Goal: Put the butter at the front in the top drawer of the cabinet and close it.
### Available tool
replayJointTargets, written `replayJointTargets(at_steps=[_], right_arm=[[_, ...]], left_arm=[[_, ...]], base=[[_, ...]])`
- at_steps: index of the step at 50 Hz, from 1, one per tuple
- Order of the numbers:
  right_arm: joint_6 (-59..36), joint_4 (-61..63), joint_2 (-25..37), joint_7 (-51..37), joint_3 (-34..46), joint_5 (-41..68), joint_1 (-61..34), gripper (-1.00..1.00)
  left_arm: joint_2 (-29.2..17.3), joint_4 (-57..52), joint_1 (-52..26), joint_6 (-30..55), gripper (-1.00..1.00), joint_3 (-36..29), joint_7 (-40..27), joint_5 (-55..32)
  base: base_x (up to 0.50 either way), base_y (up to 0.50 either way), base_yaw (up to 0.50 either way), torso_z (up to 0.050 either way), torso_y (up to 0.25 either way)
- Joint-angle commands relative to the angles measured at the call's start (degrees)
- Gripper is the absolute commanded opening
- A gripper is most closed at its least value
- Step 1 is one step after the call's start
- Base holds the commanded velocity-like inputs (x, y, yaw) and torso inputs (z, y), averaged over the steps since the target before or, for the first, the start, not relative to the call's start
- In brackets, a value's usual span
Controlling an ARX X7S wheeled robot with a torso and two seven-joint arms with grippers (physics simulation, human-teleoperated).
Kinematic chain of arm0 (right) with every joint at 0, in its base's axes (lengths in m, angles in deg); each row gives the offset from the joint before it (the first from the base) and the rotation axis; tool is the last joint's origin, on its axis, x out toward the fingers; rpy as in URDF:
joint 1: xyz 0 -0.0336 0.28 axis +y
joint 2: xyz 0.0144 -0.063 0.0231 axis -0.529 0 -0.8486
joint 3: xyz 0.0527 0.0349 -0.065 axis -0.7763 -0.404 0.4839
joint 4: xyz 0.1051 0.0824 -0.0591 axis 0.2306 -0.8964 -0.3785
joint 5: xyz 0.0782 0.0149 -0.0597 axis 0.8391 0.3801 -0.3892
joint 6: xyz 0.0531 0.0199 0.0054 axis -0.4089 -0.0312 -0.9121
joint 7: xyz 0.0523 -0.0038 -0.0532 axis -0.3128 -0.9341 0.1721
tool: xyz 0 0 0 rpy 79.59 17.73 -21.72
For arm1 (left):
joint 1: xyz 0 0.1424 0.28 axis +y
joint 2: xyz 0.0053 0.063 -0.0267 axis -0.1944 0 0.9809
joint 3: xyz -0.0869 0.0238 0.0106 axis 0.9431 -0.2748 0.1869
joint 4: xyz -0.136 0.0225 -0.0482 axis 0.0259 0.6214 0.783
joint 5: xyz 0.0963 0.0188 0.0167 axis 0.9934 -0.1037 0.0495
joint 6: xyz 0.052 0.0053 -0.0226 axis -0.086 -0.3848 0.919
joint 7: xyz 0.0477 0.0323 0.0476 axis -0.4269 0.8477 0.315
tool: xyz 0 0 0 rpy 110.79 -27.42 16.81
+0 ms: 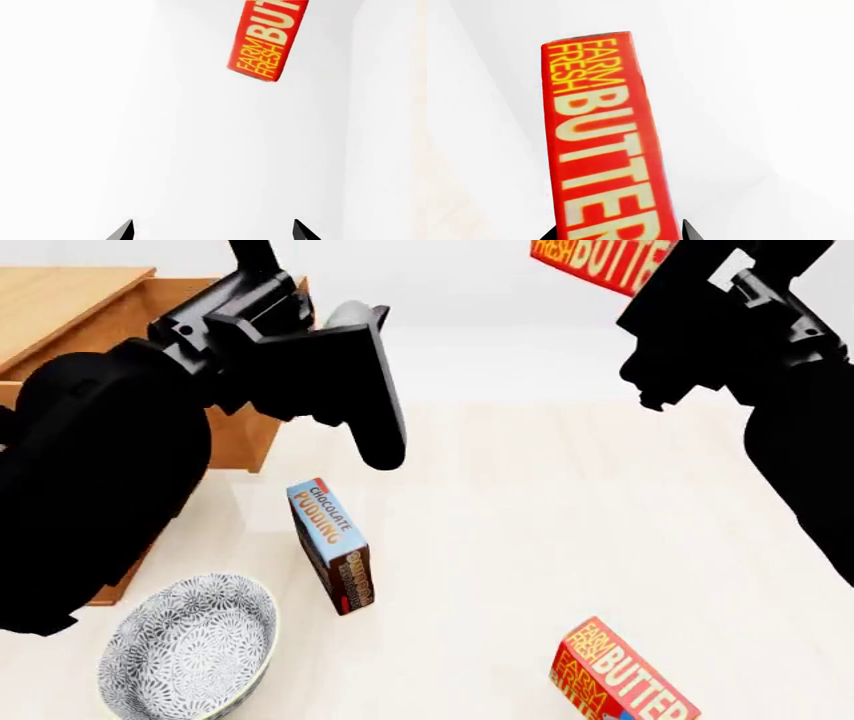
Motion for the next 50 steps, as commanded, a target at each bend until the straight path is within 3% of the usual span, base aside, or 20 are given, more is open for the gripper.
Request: replayJointTargets(at_steps=[1, 24, 50], right_arm=[[-0.52, 3.24, 1.85, -2.74, -1.04, -6.48, -0.18, -1.00], [-2.19, 8.92, 3.87, -3.88, -1.48, -5.29, 2.30, -1.00], [-4.84, 15.93, 5.16, -1.13, 3.77, -10.20, 1.06, -1.00]], left_arm=[[-0.36, 0.53, 1.96, -4.23, 1.00, -4.03, -1.55, 3.78], [2.42, 4.34, 5.79, -8.47, 1.00, -7.20, -3.88, 5.56], [4.89, 7.31, 6.59, -10.29, 1.00, -7.79, -3.96, 5.40]], base=[[0.00, 0.00, 0.00, 0.000, 0.010], [0.00, 0.00, 0.00, 0.000, 0.001], [0.00, 0.00, 0.00, 0.000, 0.001]])
